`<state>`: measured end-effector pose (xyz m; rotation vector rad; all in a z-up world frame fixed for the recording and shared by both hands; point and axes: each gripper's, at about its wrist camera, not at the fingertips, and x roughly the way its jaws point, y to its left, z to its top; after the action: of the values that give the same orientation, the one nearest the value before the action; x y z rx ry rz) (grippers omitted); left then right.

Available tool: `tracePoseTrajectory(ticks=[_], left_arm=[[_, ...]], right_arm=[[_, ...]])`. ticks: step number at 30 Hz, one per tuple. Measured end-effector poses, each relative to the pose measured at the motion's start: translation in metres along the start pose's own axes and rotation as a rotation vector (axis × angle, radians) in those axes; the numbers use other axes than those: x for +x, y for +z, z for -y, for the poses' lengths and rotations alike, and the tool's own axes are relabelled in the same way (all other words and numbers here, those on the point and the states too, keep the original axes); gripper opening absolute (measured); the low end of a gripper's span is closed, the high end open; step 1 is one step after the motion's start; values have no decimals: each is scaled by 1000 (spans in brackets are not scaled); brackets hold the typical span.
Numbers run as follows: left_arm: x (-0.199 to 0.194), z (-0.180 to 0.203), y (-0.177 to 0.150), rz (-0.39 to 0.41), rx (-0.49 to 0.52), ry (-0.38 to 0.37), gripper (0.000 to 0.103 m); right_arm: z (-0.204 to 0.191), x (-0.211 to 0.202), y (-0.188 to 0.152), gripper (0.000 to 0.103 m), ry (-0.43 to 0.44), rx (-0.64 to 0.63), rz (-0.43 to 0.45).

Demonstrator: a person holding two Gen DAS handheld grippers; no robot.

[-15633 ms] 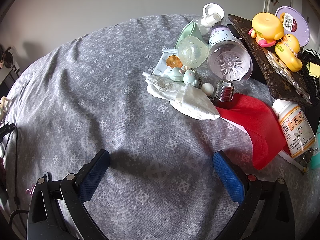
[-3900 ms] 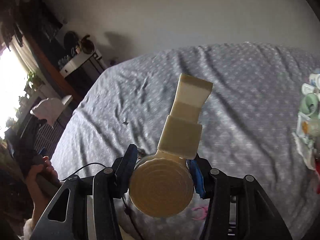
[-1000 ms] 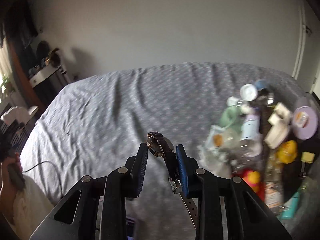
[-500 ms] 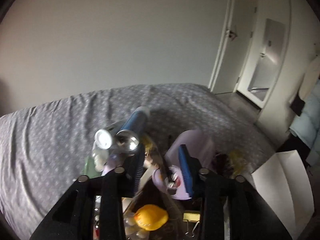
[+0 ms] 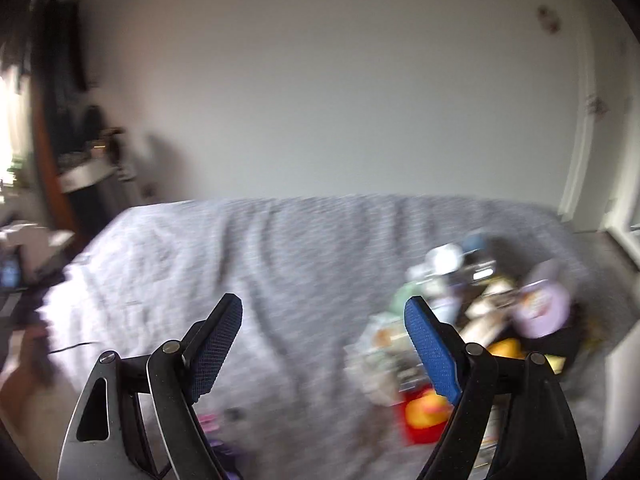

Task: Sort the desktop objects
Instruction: 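Carry the watch to the item pile and release it, then grasp the pink bunny hair clip with the right gripper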

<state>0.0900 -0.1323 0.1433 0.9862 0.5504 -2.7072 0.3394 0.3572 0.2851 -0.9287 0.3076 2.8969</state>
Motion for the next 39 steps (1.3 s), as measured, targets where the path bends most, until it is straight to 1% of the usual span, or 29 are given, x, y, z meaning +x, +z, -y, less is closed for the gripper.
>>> tracePoseTrajectory(ticks=[2,3,5,6,9,11,12,13,15,19,22,23,27,32,34,36,37,39], left_arm=[[1,-4,2,-8,-21,-11,103],[2,-5,2,-11,-30,-17,103],[3,-7,3,-15,-43,-27,103],[3,-8,2,-18,-49,-32,103],[5,-9,2,-27,-58,-41,103],[5,-8,2,-27,-53,-43,103],[5,-7,1,-25,-49,-44,103],[6,-7,1,-24,-44,-44,103],[7,-4,0,-28,-34,-43,103],[16,-1,-2,-61,-20,-39,103],[18,1,-3,-69,-10,-39,103],[18,1,-3,-69,-9,-41,103],[19,2,-3,-75,-14,-47,103],[21,2,-2,-80,-16,-35,103],[20,2,-2,-76,-11,-31,103],[20,3,-3,-77,-5,-27,103],[21,3,-3,-77,-2,-24,103],[21,5,-3,-77,5,-17,103]], right_arm=[[-25,13,-7,83,95,-11,-70],[-43,18,-16,83,129,-30,-98],[-67,36,-27,83,148,-72,-150],[-79,53,-36,83,131,-98,-201],[-95,92,-61,83,85,-138,-333],[-99,124,-83,83,63,-191,-429],[-96,141,-90,83,41,-226,-463],[-94,158,-99,83,39,-260,-497],[-98,176,-111,83,52,-304,-534],[-99,207,-132,83,-1,-374,-628],[-92,220,-146,83,-19,-381,-680],[-89,221,-150,83,-22,-381,-688],[-79,216,-153,84,2,-373,-663],[-70,208,-157,83,14,-388,-633],[-64,202,-158,81,36,-384,-615],[-60,196,-159,69,39,-385,-594],[-58,193,-159,66,38,-389,-588],[-53,186,-158,48,37,-394,-575]])
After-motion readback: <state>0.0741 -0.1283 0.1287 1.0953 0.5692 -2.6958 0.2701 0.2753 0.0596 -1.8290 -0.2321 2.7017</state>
